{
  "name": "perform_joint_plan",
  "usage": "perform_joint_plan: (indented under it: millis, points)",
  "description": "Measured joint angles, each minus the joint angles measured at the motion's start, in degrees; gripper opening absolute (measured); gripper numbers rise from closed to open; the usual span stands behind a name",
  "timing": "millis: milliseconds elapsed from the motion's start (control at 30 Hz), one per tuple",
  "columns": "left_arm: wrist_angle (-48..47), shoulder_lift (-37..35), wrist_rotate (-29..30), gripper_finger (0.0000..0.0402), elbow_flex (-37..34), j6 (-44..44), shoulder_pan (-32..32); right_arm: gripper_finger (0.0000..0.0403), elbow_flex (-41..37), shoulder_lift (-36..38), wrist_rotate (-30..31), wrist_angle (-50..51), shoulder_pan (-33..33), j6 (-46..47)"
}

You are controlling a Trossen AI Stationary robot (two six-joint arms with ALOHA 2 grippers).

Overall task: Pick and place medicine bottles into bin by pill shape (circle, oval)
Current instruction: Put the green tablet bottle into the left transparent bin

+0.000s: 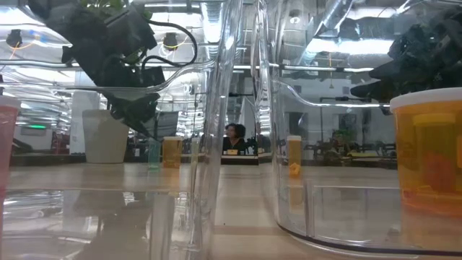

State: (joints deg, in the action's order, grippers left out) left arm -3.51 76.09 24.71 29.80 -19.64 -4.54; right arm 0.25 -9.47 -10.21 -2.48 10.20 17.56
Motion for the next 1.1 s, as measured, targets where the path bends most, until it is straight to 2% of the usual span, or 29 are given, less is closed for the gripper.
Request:
perform_joint_plan:
  millis: [167, 800, 967, 1100]
  points:
    - [0.01, 0.00, 0.01, 0.0114, 0.00, 0.00, 0.00, 0.0225, 0.02, 0.00, 0.01, 0.02, 0.00, 0.00]
    - [0.64, 0.00, -0.23, 0.0115, 0.43, -2.00, 0.01, 0.0225, 0.00, 0.00, 0.00, 0.00, 0.00, 0.00]
    - [-1.51, -0.02, -1.70, 0.0115, 4.56, -2.06, 1.22, 0.0225, 0.01, -0.02, 0.00, 0.02, 0.00, 0.00]
    - [-7.09, -0.02, -1.75, 0.0115, 10.50, -2.05, 3.30, 0.0225, 0.00, 0.00, 0.00, 0.00, 0.00, 0.00]
